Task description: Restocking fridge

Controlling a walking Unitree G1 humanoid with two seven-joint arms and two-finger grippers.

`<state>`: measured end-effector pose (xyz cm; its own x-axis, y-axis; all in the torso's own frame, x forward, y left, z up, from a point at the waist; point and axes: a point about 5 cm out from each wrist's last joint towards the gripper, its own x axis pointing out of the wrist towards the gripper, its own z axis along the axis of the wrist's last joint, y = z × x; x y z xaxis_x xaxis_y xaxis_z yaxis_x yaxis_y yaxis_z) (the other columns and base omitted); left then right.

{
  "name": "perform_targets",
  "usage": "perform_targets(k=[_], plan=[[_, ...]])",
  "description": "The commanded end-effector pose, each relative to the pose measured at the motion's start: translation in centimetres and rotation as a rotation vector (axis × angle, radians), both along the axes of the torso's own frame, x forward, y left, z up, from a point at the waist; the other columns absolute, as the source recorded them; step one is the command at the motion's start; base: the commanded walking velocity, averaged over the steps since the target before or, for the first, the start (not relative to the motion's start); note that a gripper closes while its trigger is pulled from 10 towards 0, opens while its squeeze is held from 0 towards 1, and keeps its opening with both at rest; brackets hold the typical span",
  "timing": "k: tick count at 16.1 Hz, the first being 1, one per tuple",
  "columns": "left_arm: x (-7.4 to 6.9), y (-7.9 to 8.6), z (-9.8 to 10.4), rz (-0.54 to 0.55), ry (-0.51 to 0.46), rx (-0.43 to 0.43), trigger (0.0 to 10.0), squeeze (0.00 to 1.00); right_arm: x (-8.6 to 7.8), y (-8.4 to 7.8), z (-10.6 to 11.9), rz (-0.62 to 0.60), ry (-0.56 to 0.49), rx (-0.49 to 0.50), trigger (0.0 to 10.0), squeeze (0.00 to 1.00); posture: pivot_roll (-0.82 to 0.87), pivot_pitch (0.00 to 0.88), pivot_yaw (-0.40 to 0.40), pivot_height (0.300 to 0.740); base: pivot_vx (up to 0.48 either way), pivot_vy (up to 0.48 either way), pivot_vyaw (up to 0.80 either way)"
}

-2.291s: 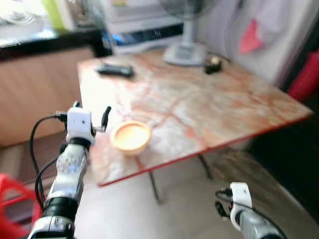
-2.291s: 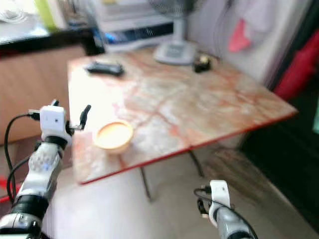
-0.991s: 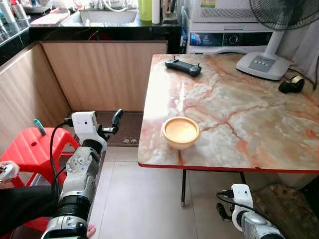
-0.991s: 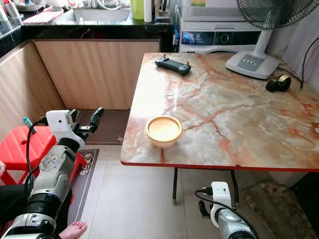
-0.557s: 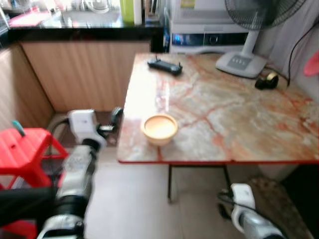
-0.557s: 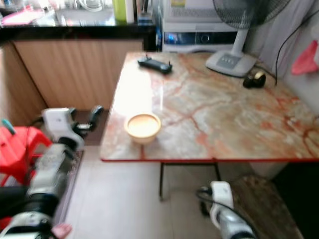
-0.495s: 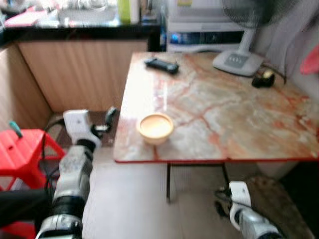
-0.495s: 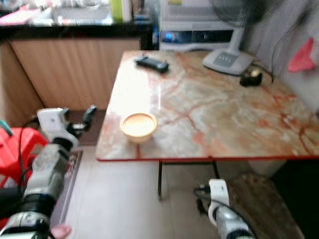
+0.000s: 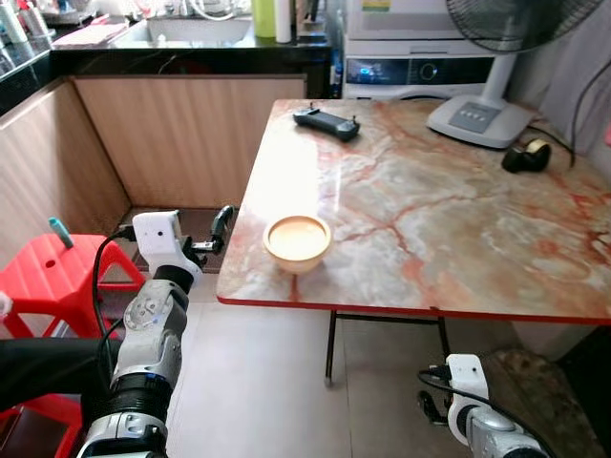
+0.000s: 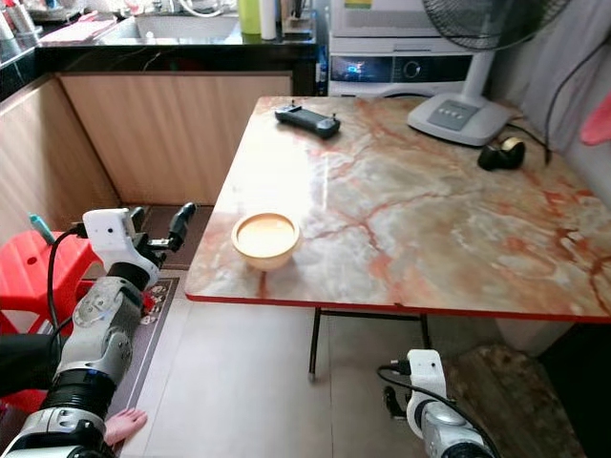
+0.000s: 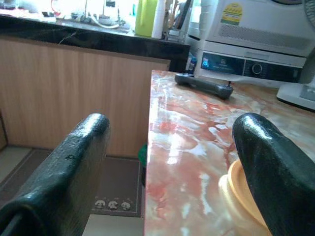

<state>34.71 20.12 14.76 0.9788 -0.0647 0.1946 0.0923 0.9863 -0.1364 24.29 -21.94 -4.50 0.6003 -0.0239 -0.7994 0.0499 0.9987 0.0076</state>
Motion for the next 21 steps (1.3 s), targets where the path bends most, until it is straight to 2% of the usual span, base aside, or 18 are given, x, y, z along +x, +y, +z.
perform_targets(k=[1,7,8,20,21], plan=[[0.14,-0.14,0.74,-0.015,-0.020,-0.013,10.0,0.00,0.19,0.20,0.09,0.008,0.001,0.003,10.0,0.00,0.10,0.000,-0.022,0.740,0.000,0.000,0.00],[0.27,0.03,0.76,-0.010,-0.009,-0.011,10.0,0.00,0.23,0.24,0.11,-0.009,-0.008,0.010,10.0,0.00,0.10,0.000,-0.021,0.740,0.000,0.000,0.00],[0.28,0.04,0.73,-0.010,-0.006,-0.014,10.0,0.00,0.20,0.27,0.08,0.001,-0.001,0.013,10.0,0.00,0.10,0.000,-0.021,0.740,0.000,0.000,-0.80],[0.22,-0.16,0.62,-0.029,0.002,0.009,10.0,0.00,0.22,0.21,0.11,0.008,-0.005,-0.004,10.0,0.00,0.11,0.000,-0.023,0.740,0.295,0.000,0.00],[0.22,-0.16,0.62,-0.028,0.002,0.019,10.0,0.00,0.20,0.22,0.09,0.020,0.004,-0.008,10.0,0.00,0.11,0.000,-0.023,0.740,0.000,0.000,-0.79]])
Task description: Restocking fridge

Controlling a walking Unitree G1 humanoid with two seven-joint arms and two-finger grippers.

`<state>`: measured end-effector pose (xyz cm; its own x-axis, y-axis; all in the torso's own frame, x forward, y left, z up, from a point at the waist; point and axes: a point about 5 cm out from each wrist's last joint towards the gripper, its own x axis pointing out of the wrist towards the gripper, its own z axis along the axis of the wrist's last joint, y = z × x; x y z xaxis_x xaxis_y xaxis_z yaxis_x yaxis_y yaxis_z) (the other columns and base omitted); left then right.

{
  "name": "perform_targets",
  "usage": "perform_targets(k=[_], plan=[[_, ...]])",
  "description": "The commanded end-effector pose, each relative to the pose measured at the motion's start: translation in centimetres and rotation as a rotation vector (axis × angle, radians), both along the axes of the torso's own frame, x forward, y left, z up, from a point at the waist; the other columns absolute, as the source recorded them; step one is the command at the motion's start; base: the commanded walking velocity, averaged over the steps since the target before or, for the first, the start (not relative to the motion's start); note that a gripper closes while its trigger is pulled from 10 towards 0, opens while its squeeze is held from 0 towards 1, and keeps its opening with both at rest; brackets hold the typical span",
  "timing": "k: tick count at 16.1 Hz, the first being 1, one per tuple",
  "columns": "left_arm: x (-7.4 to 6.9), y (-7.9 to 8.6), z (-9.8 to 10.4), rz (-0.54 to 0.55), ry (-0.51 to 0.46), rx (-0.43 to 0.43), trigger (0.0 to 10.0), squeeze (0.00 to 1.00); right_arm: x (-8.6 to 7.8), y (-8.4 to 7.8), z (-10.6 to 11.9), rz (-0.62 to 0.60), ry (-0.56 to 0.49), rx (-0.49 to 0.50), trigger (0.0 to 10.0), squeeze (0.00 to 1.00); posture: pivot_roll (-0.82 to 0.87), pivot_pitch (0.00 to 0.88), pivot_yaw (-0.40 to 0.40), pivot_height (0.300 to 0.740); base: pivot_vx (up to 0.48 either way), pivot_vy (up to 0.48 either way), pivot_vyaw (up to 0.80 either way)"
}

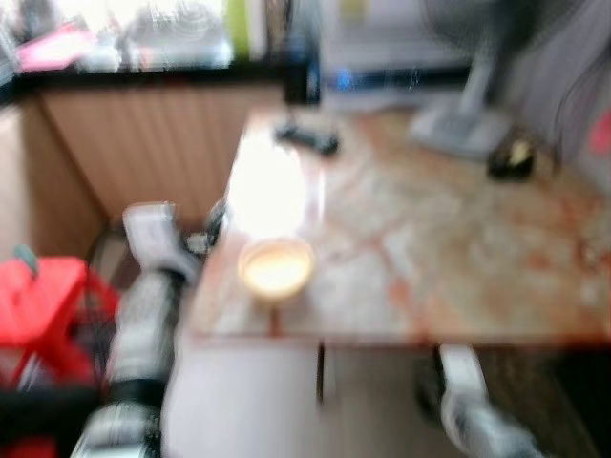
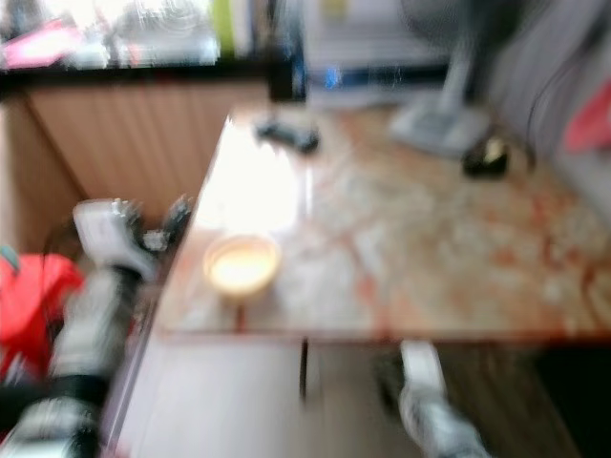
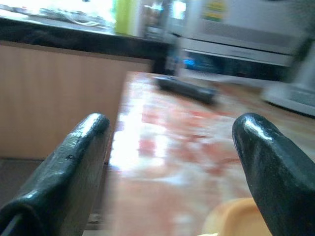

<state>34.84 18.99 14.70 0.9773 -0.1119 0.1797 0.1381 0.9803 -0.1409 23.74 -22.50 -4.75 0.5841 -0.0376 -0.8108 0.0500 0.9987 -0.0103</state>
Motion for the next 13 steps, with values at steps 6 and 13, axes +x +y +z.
perform_targets(k=[6,13], plan=[[-0.4,0.4,-0.2,0.073,-0.012,0.047,10.0,0.00,0.7,0.7,0.4,0.052,-0.021,-0.005,10.0,0.00,0.12,0.000,-0.016,0.740,0.000,0.000,-0.22],[-1.0,2.3,-0.9,0.261,-0.004,-0.095,10.0,0.00,0.5,0.9,0.1,0.061,-0.012,-0.007,10.0,0.00,0.11,0.000,0.006,0.740,0.000,0.000,0.00]])
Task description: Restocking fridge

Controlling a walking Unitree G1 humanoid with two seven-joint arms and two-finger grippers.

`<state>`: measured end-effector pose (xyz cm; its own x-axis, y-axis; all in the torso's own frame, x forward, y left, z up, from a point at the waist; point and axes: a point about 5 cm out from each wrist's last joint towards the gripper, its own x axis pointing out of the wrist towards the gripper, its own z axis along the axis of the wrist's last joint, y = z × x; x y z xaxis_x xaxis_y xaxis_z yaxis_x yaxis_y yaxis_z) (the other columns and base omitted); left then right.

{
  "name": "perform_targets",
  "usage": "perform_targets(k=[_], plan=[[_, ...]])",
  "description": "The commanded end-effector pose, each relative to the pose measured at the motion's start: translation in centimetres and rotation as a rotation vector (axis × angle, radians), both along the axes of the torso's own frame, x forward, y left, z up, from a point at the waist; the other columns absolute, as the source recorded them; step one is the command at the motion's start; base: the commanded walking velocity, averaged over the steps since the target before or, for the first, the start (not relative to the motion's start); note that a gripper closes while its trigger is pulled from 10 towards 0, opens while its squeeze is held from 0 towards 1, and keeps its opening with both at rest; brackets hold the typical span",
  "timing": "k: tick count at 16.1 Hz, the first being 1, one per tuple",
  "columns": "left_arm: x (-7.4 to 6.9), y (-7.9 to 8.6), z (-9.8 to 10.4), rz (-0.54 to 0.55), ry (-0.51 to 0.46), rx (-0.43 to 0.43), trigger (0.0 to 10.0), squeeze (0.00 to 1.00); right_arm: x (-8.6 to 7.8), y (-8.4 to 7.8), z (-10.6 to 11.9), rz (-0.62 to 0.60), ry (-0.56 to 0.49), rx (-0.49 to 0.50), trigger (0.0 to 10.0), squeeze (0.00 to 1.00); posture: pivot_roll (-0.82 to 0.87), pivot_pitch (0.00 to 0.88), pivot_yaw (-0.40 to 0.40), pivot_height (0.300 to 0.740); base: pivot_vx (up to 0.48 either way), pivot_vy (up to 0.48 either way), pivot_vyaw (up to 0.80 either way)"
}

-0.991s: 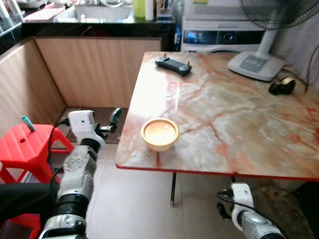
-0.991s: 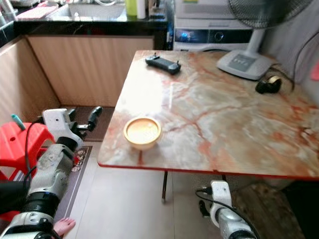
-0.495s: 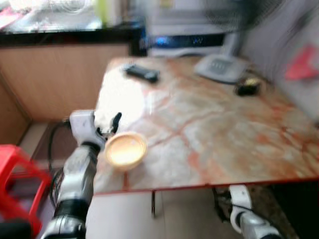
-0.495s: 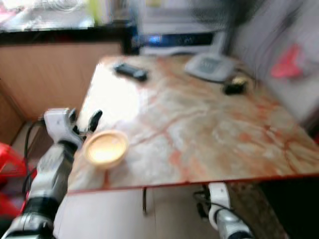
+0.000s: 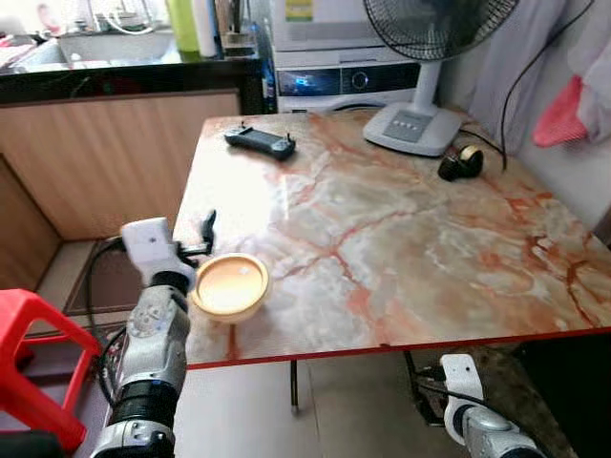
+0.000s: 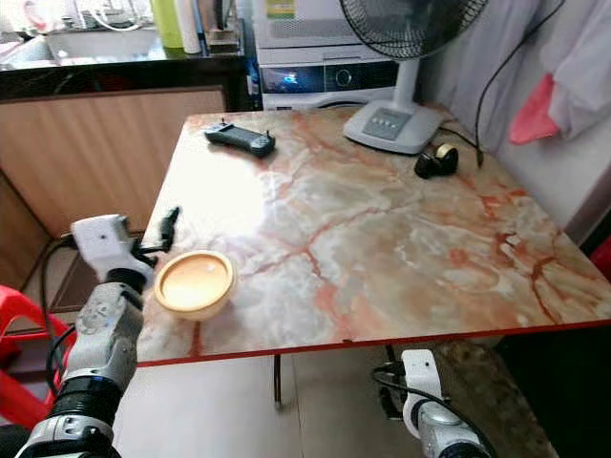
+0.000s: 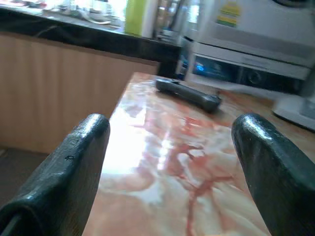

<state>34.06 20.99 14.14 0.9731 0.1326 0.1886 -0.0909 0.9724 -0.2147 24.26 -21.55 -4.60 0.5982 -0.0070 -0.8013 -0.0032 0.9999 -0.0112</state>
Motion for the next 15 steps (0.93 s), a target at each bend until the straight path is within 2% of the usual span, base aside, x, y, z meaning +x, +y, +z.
perform_targets(k=[1,4,5,9,11,12,15], plan=[[-0.3,0.3,-0.9,-0.003,0.027,-0.051,10.0,0.00,-0.1,0.0,-0.1,0.015,0.010,-0.013,10.0,0.00,0.11,0.000,0.013,0.740,0.000,0.000,0.00],[-0.9,1.3,-1.9,0.013,0.055,-0.067,10.0,0.00,-0.1,0.0,-0.1,0.013,0.015,-0.016,10.0,0.00,0.12,0.000,0.011,0.740,0.000,0.000,0.00],[-1.0,1.6,-2.1,0.015,0.057,-0.091,10.0,1.00,-0.1,-0.1,-0.1,0.017,0.017,-0.018,10.0,0.00,0.12,0.000,0.008,0.740,0.000,0.000,0.00],[-1.3,1.8,-3.1,-0.040,0.071,-0.132,10.0,1.00,0.1,-0.3,0.1,0.018,0.012,-0.024,10.0,0.00,0.13,0.000,-0.013,0.740,0.000,0.000,0.00],[-1.2,1.4,-3.6,-0.113,0.093,-0.226,10.0,1.00,0.2,-0.3,0.2,0.021,0.012,-0.026,10.0,0.00,0.13,0.000,-0.021,0.740,0.000,0.000,0.00],[-1.3,0.9,-4.0,-0.182,0.104,-0.246,10.0,1.00,0.2,-0.3,0.2,0.023,0.012,-0.029,10.0,0.00,0.12,0.000,-0.024,0.740,0.000,0.000,0.00],[-1.5,1.3,-4.5,-0.175,0.118,-0.245,10.0,1.00,0.3,-0.3,0.3,0.022,0.010,-0.029,10.0,0.00,0.12,0.000,-0.029,0.740,0.000,0.000,0.00]])
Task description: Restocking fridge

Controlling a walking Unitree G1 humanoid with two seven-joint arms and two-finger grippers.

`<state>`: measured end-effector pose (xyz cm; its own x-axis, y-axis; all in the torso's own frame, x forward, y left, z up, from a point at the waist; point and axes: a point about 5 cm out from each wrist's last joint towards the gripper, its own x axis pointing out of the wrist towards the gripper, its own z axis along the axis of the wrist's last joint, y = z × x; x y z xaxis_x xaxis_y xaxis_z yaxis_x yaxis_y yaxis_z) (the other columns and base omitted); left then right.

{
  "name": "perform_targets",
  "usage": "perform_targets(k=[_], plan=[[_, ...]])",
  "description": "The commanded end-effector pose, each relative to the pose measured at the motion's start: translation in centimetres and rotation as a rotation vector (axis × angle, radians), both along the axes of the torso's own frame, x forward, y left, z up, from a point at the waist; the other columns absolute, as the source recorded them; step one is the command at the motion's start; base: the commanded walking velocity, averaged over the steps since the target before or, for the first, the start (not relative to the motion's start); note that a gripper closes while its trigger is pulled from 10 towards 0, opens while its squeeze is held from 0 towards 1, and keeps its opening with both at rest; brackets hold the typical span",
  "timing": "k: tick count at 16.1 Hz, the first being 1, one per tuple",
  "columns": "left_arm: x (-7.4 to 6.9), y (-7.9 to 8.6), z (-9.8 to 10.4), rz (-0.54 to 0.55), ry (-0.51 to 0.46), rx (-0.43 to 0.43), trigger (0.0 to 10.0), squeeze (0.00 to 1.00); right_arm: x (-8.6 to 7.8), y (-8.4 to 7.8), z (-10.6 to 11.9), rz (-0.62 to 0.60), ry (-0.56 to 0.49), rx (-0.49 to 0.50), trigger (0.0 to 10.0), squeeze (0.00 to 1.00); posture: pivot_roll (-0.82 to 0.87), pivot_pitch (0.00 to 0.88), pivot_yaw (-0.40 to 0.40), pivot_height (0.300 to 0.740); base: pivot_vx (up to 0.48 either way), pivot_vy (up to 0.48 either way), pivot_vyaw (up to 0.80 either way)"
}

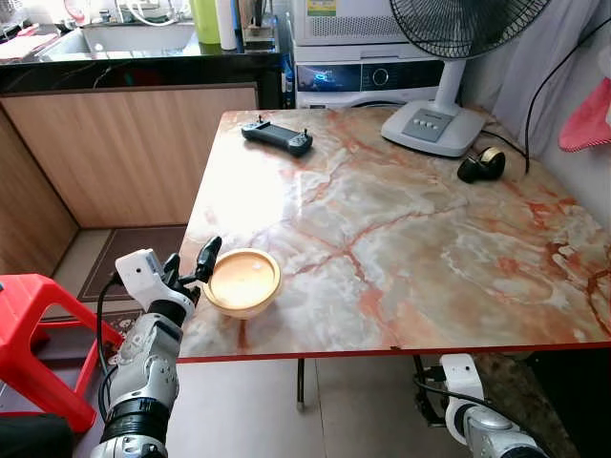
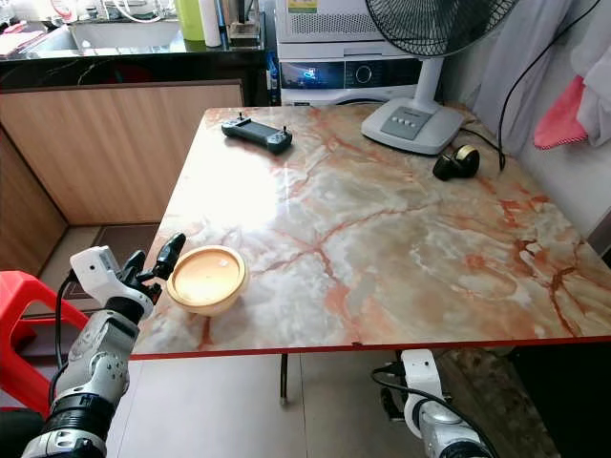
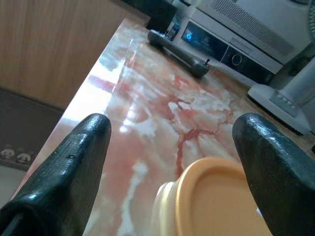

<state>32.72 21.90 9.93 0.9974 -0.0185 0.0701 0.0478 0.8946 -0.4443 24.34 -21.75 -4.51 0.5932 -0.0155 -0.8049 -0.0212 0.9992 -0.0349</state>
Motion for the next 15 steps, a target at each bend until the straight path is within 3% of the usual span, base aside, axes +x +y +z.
perform_targets(k=[1,9,15], plan=[[-0.2,0.5,-0.4,0.007,0.016,-0.001,10.0,0.00,0.2,-0.1,0.2,0.006,0.003,-0.005,10.0,0.00,0.12,0.000,-0.029,0.740,0.000,0.000,0.00],[-0.2,-1.5,-1.4,-0.196,0.044,-0.066,10.0,0.00,0.3,-0.2,0.3,0.015,0.002,-0.010,10.0,0.00,0.13,0.000,-0.045,0.740,0.000,0.000,0.00],[-0.5,-1.5,-1.3,-0.233,0.014,-0.131,10.0,0.00,0.4,-0.3,0.3,0.013,-0.002,-0.010,10.0,0.00,0.12,0.000,-0.047,0.740,0.000,0.000,0.00]])
